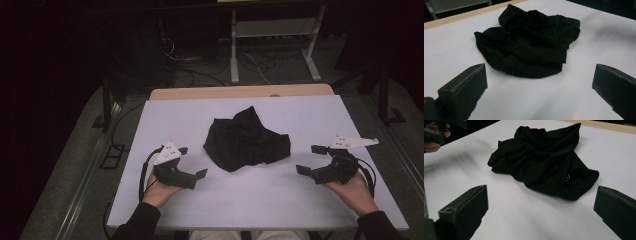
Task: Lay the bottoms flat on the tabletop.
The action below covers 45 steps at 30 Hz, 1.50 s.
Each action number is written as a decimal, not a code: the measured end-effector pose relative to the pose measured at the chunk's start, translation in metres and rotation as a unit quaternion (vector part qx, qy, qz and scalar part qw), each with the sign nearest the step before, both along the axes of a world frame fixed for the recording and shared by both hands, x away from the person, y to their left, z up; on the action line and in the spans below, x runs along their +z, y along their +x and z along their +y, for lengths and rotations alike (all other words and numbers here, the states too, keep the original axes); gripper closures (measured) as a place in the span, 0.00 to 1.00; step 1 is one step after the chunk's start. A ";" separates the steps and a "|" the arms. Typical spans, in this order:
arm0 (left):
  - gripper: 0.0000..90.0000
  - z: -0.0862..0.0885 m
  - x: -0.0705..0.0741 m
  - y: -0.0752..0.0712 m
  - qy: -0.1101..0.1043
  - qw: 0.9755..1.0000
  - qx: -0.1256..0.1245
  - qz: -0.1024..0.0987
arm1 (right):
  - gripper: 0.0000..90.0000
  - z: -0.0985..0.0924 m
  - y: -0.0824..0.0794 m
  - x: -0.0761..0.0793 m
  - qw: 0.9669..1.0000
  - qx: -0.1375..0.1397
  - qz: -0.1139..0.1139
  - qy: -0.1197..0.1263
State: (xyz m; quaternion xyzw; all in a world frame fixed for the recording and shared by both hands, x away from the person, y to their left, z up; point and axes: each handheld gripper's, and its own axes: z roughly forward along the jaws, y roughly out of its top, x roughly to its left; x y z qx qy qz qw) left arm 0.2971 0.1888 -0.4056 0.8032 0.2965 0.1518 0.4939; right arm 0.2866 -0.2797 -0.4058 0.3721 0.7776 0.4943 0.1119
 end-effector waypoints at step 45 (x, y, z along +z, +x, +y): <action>0.00 -0.006 0.018 0.074 0.009 0.999 0.015 0.027 | 0.00 0.027 0.076 0.011 0.999 0.011 0.019 -0.028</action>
